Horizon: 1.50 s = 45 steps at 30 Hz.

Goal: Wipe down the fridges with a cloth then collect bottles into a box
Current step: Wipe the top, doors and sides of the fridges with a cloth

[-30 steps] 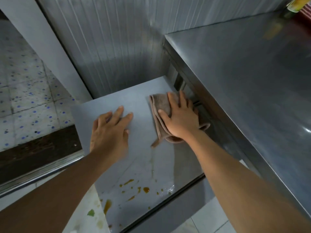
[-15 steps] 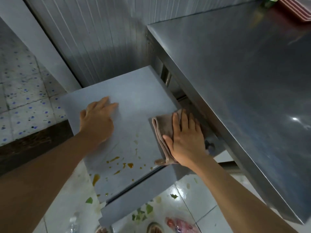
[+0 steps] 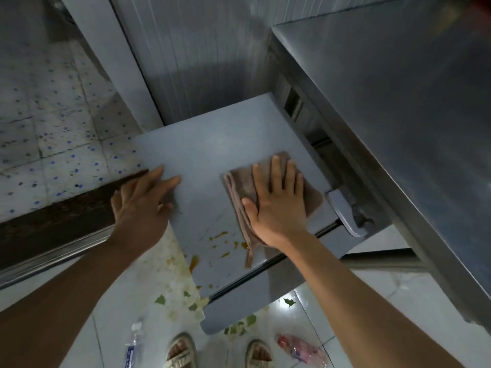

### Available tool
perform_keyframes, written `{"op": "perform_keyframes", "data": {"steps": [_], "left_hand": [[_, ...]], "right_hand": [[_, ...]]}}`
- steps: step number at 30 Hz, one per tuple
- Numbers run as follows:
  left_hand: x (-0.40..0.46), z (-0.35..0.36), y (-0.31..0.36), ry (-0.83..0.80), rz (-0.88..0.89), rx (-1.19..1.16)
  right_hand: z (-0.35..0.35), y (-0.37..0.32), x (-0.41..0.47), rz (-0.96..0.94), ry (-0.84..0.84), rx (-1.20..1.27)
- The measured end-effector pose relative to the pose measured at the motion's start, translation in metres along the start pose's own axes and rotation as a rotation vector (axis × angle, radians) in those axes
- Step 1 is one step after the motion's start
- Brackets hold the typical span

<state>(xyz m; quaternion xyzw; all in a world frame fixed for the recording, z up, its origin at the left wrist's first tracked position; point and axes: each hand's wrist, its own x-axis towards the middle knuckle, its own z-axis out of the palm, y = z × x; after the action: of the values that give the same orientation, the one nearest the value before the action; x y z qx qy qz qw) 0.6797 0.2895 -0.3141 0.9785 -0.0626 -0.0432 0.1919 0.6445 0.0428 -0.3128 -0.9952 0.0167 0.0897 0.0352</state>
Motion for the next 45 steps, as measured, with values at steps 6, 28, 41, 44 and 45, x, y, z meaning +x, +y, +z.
{"op": "perform_keyframes", "data": {"steps": [6, 28, 41, 44, 45], "left_hand": [[0.0, -0.004, -0.001, -0.075, -0.015, -0.076], [0.011, -0.044, -0.032, -0.046, -0.106, -0.689], [-0.007, -0.049, -0.062, -0.06, -0.049, -0.6], [-0.015, -0.047, -0.06, -0.085, -0.022, -0.561], [-0.017, -0.047, -0.057, -0.09, -0.015, -0.544]], "right_hand": [[0.018, -0.084, -0.051, -0.281, 0.01, 0.077], [0.013, -0.129, -0.032, -0.149, 0.011, -0.01], [0.0, -0.169, 0.11, -0.295, 0.013, -0.089], [0.003, -0.16, 0.056, -0.34, 0.015, -0.082], [0.005, -0.155, 0.033, -0.34, 0.013, -0.066]]}}
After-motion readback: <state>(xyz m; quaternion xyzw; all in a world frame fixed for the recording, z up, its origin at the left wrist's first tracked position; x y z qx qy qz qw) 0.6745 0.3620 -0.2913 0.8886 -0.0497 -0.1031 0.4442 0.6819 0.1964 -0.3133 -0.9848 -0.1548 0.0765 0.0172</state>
